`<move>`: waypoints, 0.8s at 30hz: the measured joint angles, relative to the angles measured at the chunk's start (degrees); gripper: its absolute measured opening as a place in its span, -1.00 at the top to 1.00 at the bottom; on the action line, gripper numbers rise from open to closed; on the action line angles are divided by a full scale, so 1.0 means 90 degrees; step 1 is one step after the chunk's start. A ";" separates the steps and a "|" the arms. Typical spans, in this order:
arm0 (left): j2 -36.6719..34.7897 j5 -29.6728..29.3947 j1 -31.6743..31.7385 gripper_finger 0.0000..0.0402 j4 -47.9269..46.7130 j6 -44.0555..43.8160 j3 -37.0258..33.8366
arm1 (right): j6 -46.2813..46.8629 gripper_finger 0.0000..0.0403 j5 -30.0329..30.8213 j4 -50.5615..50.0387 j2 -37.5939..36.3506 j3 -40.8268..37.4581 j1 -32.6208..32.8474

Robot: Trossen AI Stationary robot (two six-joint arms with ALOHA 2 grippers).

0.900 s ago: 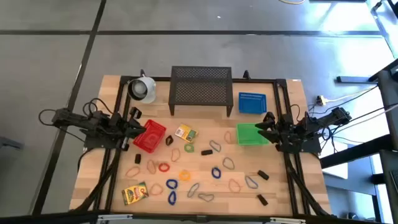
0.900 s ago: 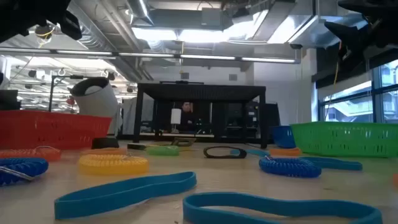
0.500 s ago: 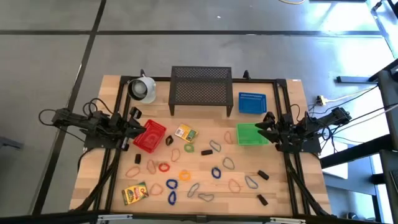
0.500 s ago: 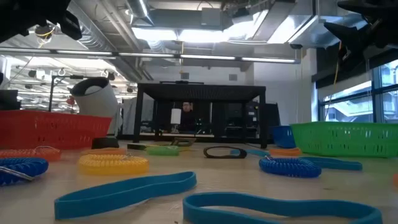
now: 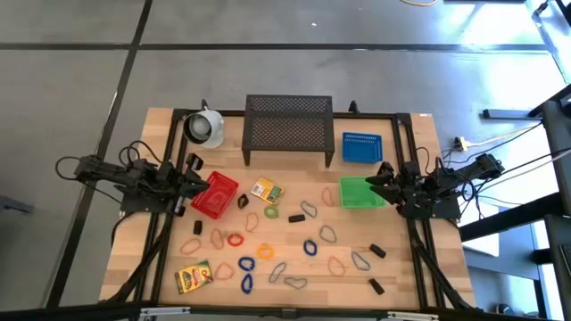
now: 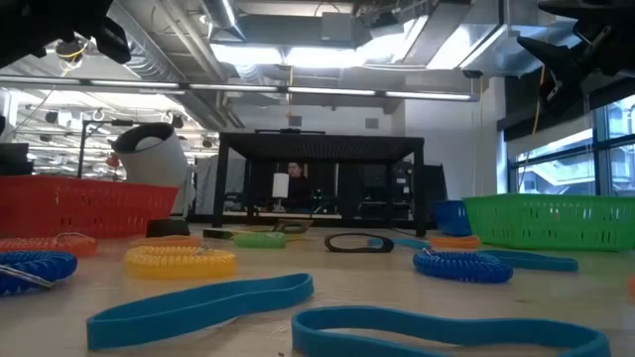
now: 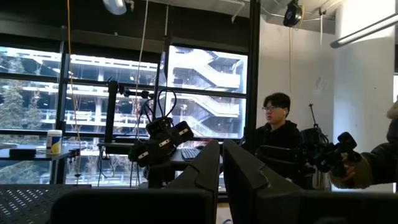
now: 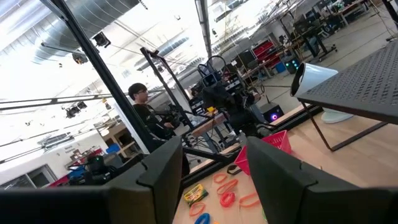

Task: Pick & Place Office Desk Supplies
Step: Put the black rubber band into the blue bin

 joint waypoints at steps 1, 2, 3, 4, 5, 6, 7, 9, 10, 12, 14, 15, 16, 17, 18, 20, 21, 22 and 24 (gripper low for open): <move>0.0002 0.0000 0.0001 0.92 0.0000 0.0000 0.0001 | -0.0001 0.10 0.0001 0.0000 0.0000 0.0000 0.0000; 0.0002 -0.0015 -0.0001 0.92 0.0000 0.0000 0.0001 | -0.0001 0.10 0.0002 0.0002 0.0000 -0.0001 0.0000; 0.0000 -0.0038 0.0001 0.92 0.0000 0.0000 0.0001 | 0.0000 0.10 0.0028 0.0000 0.0000 -0.0001 0.0000; 0.0001 -0.0052 0.0001 0.92 0.0000 0.0000 0.0000 | 0.0004 0.10 0.0104 0.0000 0.0000 -0.0001 0.0001; 0.0001 -0.0058 0.0000 0.92 0.0000 0.0000 0.0000 | 0.0004 0.10 0.0208 0.0000 0.0000 -0.0001 0.0001; 0.0000 -0.0058 0.0001 0.92 0.0000 0.0000 -0.0001 | 0.0004 0.10 0.0327 0.0000 0.0000 -0.0001 0.0001; 0.0002 -0.0058 0.0001 0.92 0.0000 0.0000 0.0001 | 0.0001 0.10 0.0444 0.0000 0.0000 0.0000 0.0002; 0.0002 -0.0058 0.0000 0.92 0.0000 -0.0022 0.0001 | -0.0012 0.10 0.0650 0.0000 0.0000 -0.0001 0.0000; 0.0002 -0.0058 0.0001 0.92 0.0000 -0.0015 0.0001 | -0.0021 0.10 0.0724 0.0000 0.0000 0.0001 0.0002; 0.0000 -0.0059 0.0001 0.92 0.0000 -0.0007 0.0000 | -0.0023 0.10 0.0865 -0.0002 0.0000 0.0001 0.0002; 0.0000 -0.0067 0.0001 0.92 0.0000 0.0008 0.0001 | -0.0023 0.10 0.0999 -0.0004 0.0000 0.0000 0.0002; 0.0002 -0.0097 0.0000 0.92 0.0000 0.0064 0.0001 | -0.0024 0.10 0.1057 -0.0006 0.0000 0.0000 0.0000; 0.0000 -0.0130 0.0000 0.92 0.0002 0.0129 -0.0001 | -0.0025 0.10 0.1121 -0.0006 0.0000 -0.0001 0.0001; 0.0000 -0.0154 0.0000 0.92 0.0002 0.0193 0.0000 | -0.0024 0.10 0.1193 -0.0005 0.0000 0.0001 0.0001; 0.0000 -0.0154 0.0001 0.92 0.0002 0.0252 0.0000 | -0.0023 0.10 0.1268 -0.0005 0.0000 0.0001 0.0000; 0.0000 -0.0153 0.0000 0.92 0.0002 0.0315 -0.0001 | 0.0018 0.10 0.1357 -0.0007 0.0000 -0.0001 0.0000; 0.0000 -0.0153 0.0000 0.92 0.0003 0.0317 0.0001 | 0.0086 0.10 0.1355 -0.0003 0.0000 -0.0001 0.0000; 0.0000 -0.0153 0.0001 0.92 0.0015 0.0314 0.0001 | 0.0201 0.10 0.1351 -0.0005 0.0000 -0.0001 0.0000; 0.0001 -0.0153 0.0001 0.92 0.0182 0.0330 0.0000 | 0.0381 0.10 0.1355 -0.0004 0.0000 0.0000 0.0000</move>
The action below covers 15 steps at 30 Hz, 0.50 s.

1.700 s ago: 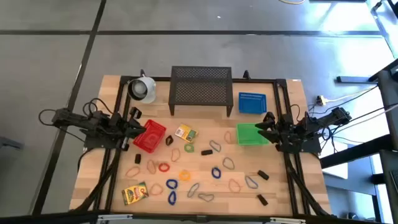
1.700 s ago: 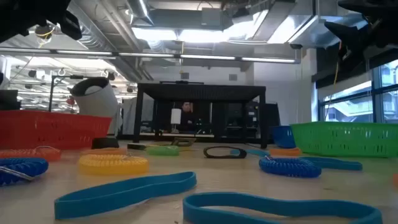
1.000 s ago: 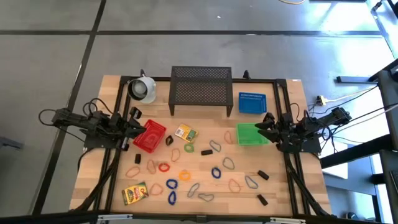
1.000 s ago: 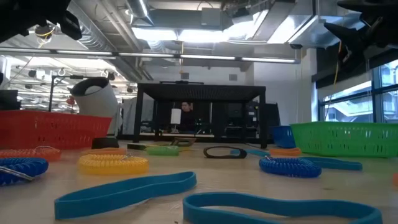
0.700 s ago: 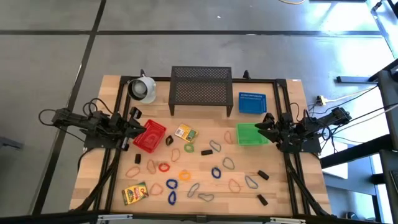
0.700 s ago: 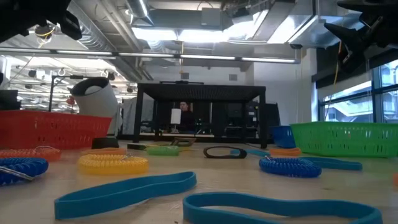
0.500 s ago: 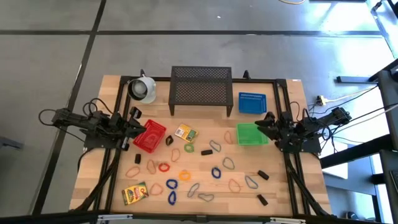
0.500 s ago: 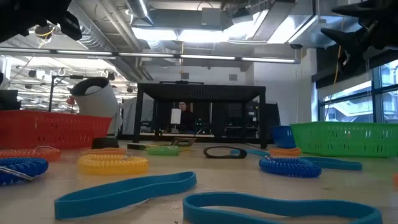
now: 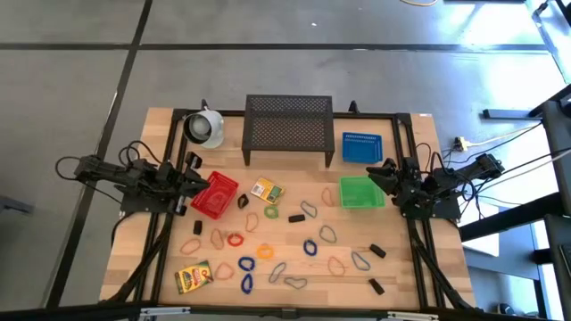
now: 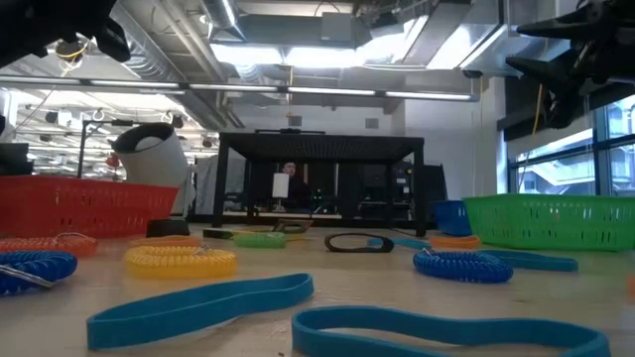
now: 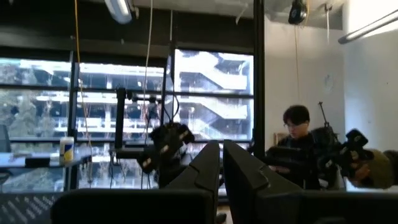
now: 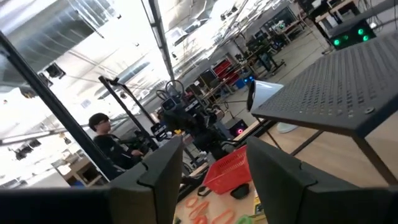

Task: Pick & Place Office Desk Supplies
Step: Put the black rubber band into the blue bin

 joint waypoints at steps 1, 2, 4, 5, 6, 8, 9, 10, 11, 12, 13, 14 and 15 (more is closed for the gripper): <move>-0.0001 -0.0016 -0.0002 0.92 0.0098 0.0002 0.0001 | 0.0065 0.10 0.0004 0.0000 0.0000 0.0000 0.0002; -0.0001 -0.0115 -0.0002 0.92 0.0181 0.0002 -0.0001 | 0.0113 0.10 0.0048 0.0000 0.0000 0.0000 0.0002; -0.0001 -0.0465 -0.0002 0.92 0.0431 -0.0093 0.0003 | 0.0126 0.10 0.0173 0.0001 0.0000 -0.0001 0.0002; -0.0001 -0.0651 -0.0001 0.92 0.0451 -0.0227 0.0027 | 0.0133 0.10 0.0249 0.0004 0.0000 -0.0001 0.0000; 0.0000 -0.0842 -0.0002 0.91 0.0440 -0.0378 0.0044 | 0.0141 0.10 0.0352 0.0004 0.0000 0.0001 0.0002; 0.0055 -0.1205 -0.0001 0.88 0.0424 -0.0694 0.0074 | 0.0212 0.10 0.0558 0.0010 0.0000 -0.0001 0.0001; 0.0118 -0.1349 0.0000 0.85 0.0415 -0.0834 0.0104 | 0.0281 0.10 0.0619 0.0010 0.0000 0.0001 0.0000; 0.0190 -0.1473 -0.0002 0.82 0.0415 -0.0946 0.0137 | 0.0294 0.10 0.0634 0.0004 0.0000 0.0006 0.0001; 0.0280 -0.1588 0.0000 0.79 0.0417 -0.1041 0.0178 | 0.0297 0.10 0.0621 -0.0010 0.0003 0.0029 0.0000; 0.0394 -0.1693 0.0000 0.75 0.0417 -0.1127 0.0228 | 0.0307 0.10 0.0606 -0.0009 0.0024 0.0080 0.0000; 0.0521 -0.1802 -0.0001 0.72 0.0415 -0.1205 0.0296 | 0.0304 0.10 0.0597 -0.0007 0.0068 0.0149 0.0002; 0.0651 -0.1900 -0.0001 0.67 0.0413 -0.1262 0.0379 | 0.0270 0.10 0.0597 -0.0011 0.0128 0.0236 0.0000; 0.0800 -0.1947 0.0000 0.64 0.0413 -0.1304 0.0481 | 0.0169 0.10 0.0600 -0.0050 0.0208 0.0338 0.0000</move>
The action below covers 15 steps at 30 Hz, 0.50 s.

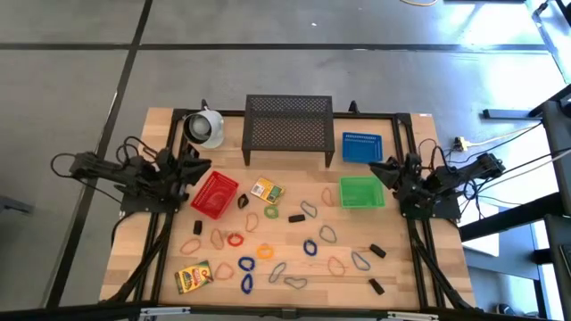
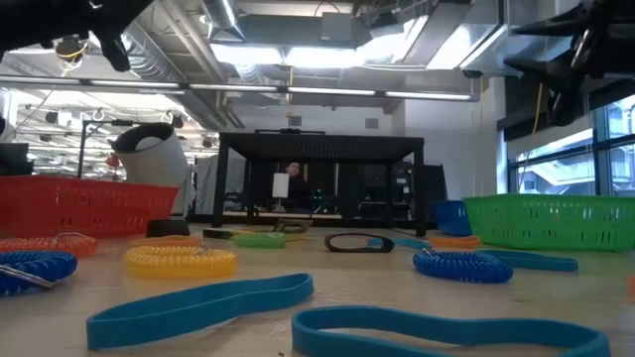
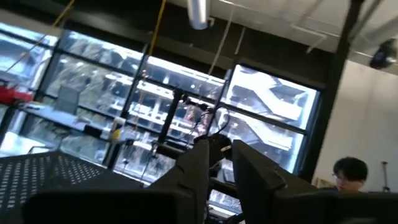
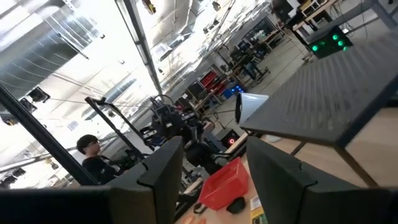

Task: Pick & Place Office Desk Supplies
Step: Put the black rubber band into the blue bin

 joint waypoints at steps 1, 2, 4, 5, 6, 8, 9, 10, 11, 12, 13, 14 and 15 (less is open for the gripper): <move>0.0163 -0.0010 0.0000 0.60 0.0004 -0.0018 0.0117 | -0.0105 0.10 -0.0002 -0.0055 0.0102 0.0127 0.0002; 0.0335 -0.0010 0.0000 0.56 0.0010 -0.0025 0.0239 | -0.0220 0.10 0.0000 -0.0139 0.0224 0.0280 0.0000; 0.0701 -0.0007 -0.0002 0.49 0.0008 -0.0029 0.0508 | -0.0365 0.10 0.0000 -0.0422 0.0535 0.0626 0.0001; 0.0895 -0.0005 0.0000 0.46 0.0009 -0.0029 0.0652 | -0.0367 0.10 -0.0002 -0.0625 0.0723 0.0816 0.0001; 0.1093 -0.0005 0.0000 0.44 0.0021 -0.0006 0.0793 | -0.0360 0.10 -0.0003 -0.0909 0.0930 0.1031 0.0002; 0.1488 -0.0005 0.0000 0.40 0.0004 0.0068 0.1064 | -0.0216 0.10 -0.0114 -0.1613 0.1405 0.1502 0.0000; 0.1682 -0.0005 0.0000 0.39 0.0004 0.0102 0.1199 | -0.0082 0.10 -0.0293 -0.2039 0.1663 0.1755 0.0000; 0.1878 -0.0004 0.0000 0.38 0.0006 0.0113 0.1336 | 0.0111 0.10 -0.0542 -0.2491 0.1924 0.2017 0.0002; 0.2068 -0.0003 0.0000 0.37 0.0006 0.0114 0.1478 | 0.0333 0.10 -0.0838 -0.2959 0.2192 0.2314 0.0001; 0.2256 -0.0003 0.0000 0.37 0.0009 0.0114 0.1613 | 0.0589 0.10 -0.1213 -0.3444 0.2455 0.2619 0.0002; 0.2444 -0.0002 -0.0002 0.37 0.0010 0.0117 0.1742 | 0.0827 0.10 -0.1629 -0.3921 0.2720 0.2915 0.0000; 0.2637 -0.0002 0.0000 0.37 0.0007 0.0119 0.1879 | 0.1051 0.10 -0.2098 -0.4410 0.3018 0.3225 0.0000; 0.2816 0.0000 -0.0002 0.37 0.0010 0.0120 0.2015 | 0.1238 0.10 -0.2606 -0.4855 0.3293 0.3496 0.0002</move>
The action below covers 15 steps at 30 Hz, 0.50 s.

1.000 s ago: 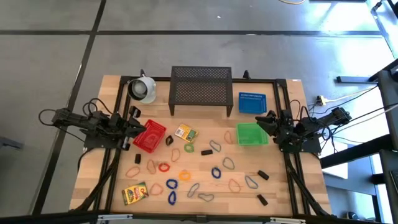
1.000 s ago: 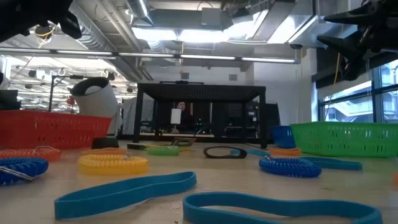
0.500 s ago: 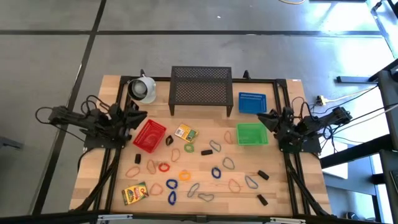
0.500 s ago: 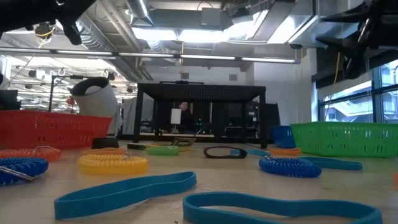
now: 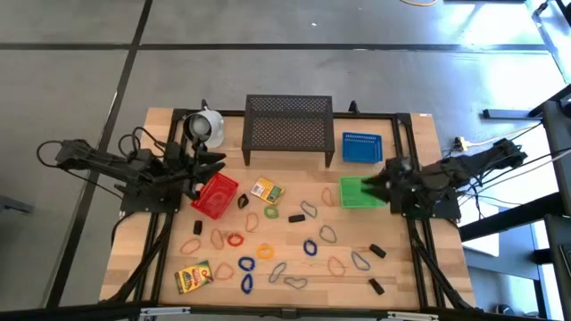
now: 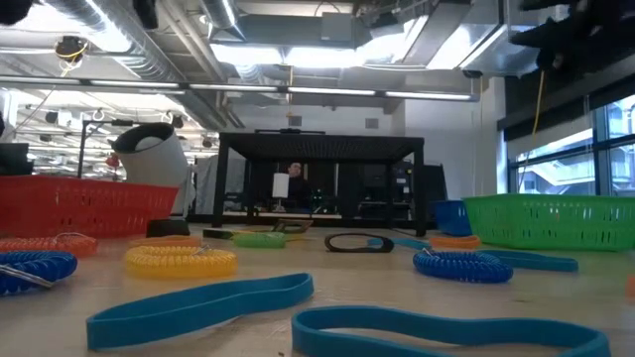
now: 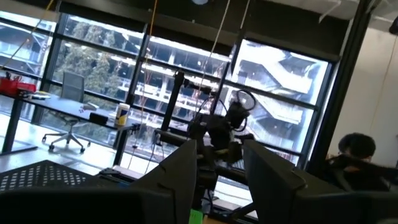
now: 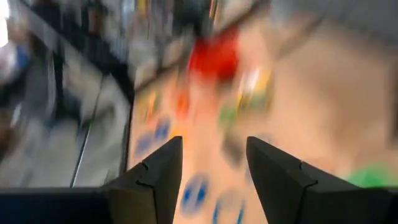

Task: Pick & Place Office Desk Supplies
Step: Put the black rubber band into the blue bin

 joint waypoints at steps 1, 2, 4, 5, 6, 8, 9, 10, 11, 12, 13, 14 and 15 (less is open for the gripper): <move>0.0172 0.0000 0.0002 0.37 0.0016 0.0007 0.0123 | 0.0123 0.10 -0.0491 -0.0435 0.0298 0.0258 0.0000; 0.0339 -0.0002 0.0000 0.37 0.0025 0.0009 0.0231 | 0.0231 0.10 -0.1006 -0.0831 0.0604 0.0493 0.0000; 0.0636 -0.0064 0.0000 0.37 0.0046 0.0016 0.0445 | 0.0476 0.10 -0.2055 -0.1461 0.1155 0.0843 0.0023; 0.0759 -0.0128 0.0002 0.37 0.0065 0.0016 0.0555 | 0.0608 0.10 -0.2524 -0.1722 0.1397 0.0954 0.0055; 0.0878 -0.0172 0.0002 0.37 0.0129 0.0017 0.0655 | 0.0740 0.10 -0.2939 -0.1876 0.1634 0.1025 0.0096; 0.1104 -0.0175 0.0002 0.37 0.0307 0.0116 0.0790 | 0.0990 0.10 -0.3635 -0.2012 0.2081 0.1066 0.0213; 0.1214 -0.0177 0.0002 0.37 0.0383 0.0212 0.0848 | 0.1213 0.10 -0.3940 -0.2117 0.2279 0.1065 0.0288; 0.1311 -0.0173 0.0000 0.37 0.0435 0.0318 0.0919 | 0.1484 0.10 -0.4156 -0.2141 0.2487 0.1061 0.0372; 0.1373 -0.0175 0.0000 0.37 0.0466 0.0410 0.0971 | 0.1799 0.10 -0.4342 -0.2108 0.2708 0.1048 0.0458; 0.1431 -0.0177 0.0000 0.37 0.0521 0.0478 0.1026 | 0.2150 0.10 -0.4476 -0.2103 0.2916 0.1027 0.0556; 0.1499 -0.0177 0.0002 0.37 0.0595 0.0543 0.1087 | 0.2482 0.09 -0.4570 -0.2131 0.3115 0.1017 0.0664; 0.1532 -0.0177 0.0002 0.37 0.0614 0.0613 0.1133 | 0.2790 0.08 -0.4650 -0.2071 0.3340 0.1017 0.0784; 0.1538 -0.0176 0.0000 0.36 0.0595 0.0676 0.1145 | 0.3053 0.07 -0.4724 -0.1966 0.3551 0.1017 0.0897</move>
